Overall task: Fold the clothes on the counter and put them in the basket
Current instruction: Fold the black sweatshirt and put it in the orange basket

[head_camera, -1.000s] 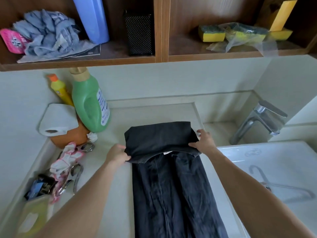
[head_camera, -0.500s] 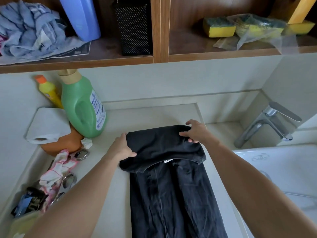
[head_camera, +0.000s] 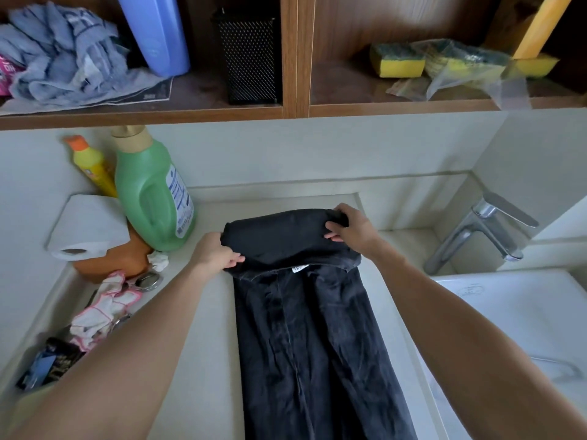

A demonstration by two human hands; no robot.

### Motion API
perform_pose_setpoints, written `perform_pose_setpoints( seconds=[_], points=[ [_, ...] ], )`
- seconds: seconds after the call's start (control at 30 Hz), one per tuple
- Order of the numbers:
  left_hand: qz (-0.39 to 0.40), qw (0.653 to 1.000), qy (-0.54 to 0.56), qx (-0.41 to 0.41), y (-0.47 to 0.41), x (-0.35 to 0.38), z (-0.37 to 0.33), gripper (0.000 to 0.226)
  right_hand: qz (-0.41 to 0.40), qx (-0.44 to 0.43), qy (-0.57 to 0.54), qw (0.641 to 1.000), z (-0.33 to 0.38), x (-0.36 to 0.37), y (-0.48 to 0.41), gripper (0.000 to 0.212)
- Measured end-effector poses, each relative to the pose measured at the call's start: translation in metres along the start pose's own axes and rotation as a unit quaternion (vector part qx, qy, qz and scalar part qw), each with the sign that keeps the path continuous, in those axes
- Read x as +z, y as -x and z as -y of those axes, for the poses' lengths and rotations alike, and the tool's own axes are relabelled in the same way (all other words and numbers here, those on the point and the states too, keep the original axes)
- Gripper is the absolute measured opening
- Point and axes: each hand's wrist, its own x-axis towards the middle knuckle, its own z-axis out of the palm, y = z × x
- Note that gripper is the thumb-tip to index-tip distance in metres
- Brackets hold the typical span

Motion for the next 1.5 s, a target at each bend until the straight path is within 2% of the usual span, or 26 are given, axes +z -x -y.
perform_pose_setpoints(
  seconds=[0.1, 0.17, 0.23, 0.33, 0.4, 0.47, 0.53, 0.6, 0.63, 0.67, 0.73, 0.8, 0.87, 1.0, 1.07, 1.13, 1.17, 1.23, 1.27, 1.33, 1.37, 1.43, 1.5],
  points=[
    [-0.027, 0.997, 0.001, 0.077, 0.016, -0.007, -0.015, 0.027, -0.038, -0.041, -0.037, 0.998, 0.014, -0.010, 0.010, 0.021],
    [-0.009, 0.995, 0.016, 0.094, 0.028, -0.007, -0.020, 0.031, -0.050, -0.021, -0.080, 0.995, 0.021, -0.016, 0.020, 0.034],
    [-0.004, 0.995, 0.005, 0.095, 0.038, -0.004, -0.015, 0.030, -0.074, 0.012, -0.062, 0.995, 0.018, -0.020, 0.027, 0.041],
    [-0.001, 0.999, -0.010, 0.035, 0.046, 0.005, 0.012, 0.019, -0.064, 0.069, 0.014, 0.996, -0.003, -0.023, 0.039, 0.036],
    [0.004, 0.998, 0.048, -0.035, 0.054, 0.015, 0.024, 0.018, -0.001, 0.120, 0.030, 0.992, -0.021, -0.023, 0.051, 0.031],
    [-0.011, 0.991, 0.115, -0.061, 0.054, 0.021, 0.028, 0.016, 0.045, 0.158, 0.031, 0.986, -0.035, -0.024, 0.060, 0.025],
    [-0.007, 0.992, 0.116, -0.044, 0.046, 0.023, 0.029, 0.040, -0.001, 0.157, -0.006, 0.988, -0.047, -0.024, 0.059, 0.026],
    [-0.003, 0.995, 0.093, -0.037, 0.033, 0.026, 0.033, 0.082, -0.096, 0.136, -0.002, 0.986, -0.054, -0.025, 0.053, 0.038],
    [-0.009, 0.996, 0.080, -0.042, 0.031, 0.028, 0.032, 0.095, -0.125, 0.131, 0.015, 0.983, -0.055, -0.025, 0.050, 0.045],
    [-0.009, 0.997, 0.068, -0.043, 0.034, 0.032, 0.025, 0.099, -0.134, 0.133, 0.026, 0.982, -0.057, -0.024, 0.047, 0.051],
    [-0.005, 0.999, 0.023, -0.038, 0.039, 0.039, 0.014, 0.083, -0.121, 0.150, 0.015, 0.981, -0.059, -0.019, 0.042, 0.054],
    [0.005, 1.000, -0.016, -0.023, 0.036, 0.047, 0.011, 0.052, -0.094, 0.142, 0.005, 0.985, -0.060, -0.015, 0.039, 0.043],
    [0.011, 0.999, -0.047, -0.013, 0.033, 0.048, 0.013, 0.038, -0.083, 0.112, 0.002, 0.990, -0.062, -0.013, 0.036, 0.033],
    [0.013, 0.997, -0.017, -0.068, 0.021, 0.045, 0.034, 0.044, -0.070, 0.124, 0.013, 0.990, -0.065, -0.013, 0.039, 0.032],
    [0.007, 0.995, -0.043, -0.089, 0.024, 0.045, 0.032, 0.065, -0.083, 0.130, 0.130, 0.979, -0.060, -0.012, 0.039, 0.040],
    [-0.055, 0.989, -0.136, -0.035, 0.028, 0.044, 0.017, 0.085, -0.140, 0.078, 0.240, 0.957, -0.050, -0.009, 0.039, 0.044],
    [-0.102, 0.981, -0.162, 0.024, 0.033, 0.046, 0.007, 0.083, -0.166, 0.031, 0.249, 0.953, -0.043, -0.007, 0.041, 0.041],
    [-0.168, 0.962, -0.130, 0.169, 0.041, 0.051, -0.012, 0.063, -0.186, -0.060, 0.261, 0.945, -0.031, 0.005, 0.046, 0.032],
    [-0.171, 0.953, -0.113, 0.224, 0.045, 0.058, -0.020, 0.054, -0.179, -0.101, 0.303, 0.931, -0.027, 0.015, 0.048, 0.032],
    [-0.117, 0.941, -0.165, 0.270, 0.048, 0.078, -0.026, 0.048, -0.131, -0.161, 0.398, 0.893, -0.032, 0.041, 0.052, 0.040],
    [-0.076, 0.935, -0.229, 0.260, 0.048, 0.090, -0.022, 0.052, -0.093, -0.163, 0.431, 0.882, -0.038, 0.053, 0.056, 0.046],
    [0.001, 0.913, -0.364, 0.186, 0.044, 0.103, -0.003, 0.067, -0.038, -0.107, 0.471, 0.875, -0.057, 0.064, 0.061, 0.057],
    [0.050, 0.897, -0.420, 0.130, 0.036, 0.098, 0.020, 0.075, -0.048, -0.024, 0.459, 0.887, -0.078, 0.057, 0.063, 0.065]
  ],
)
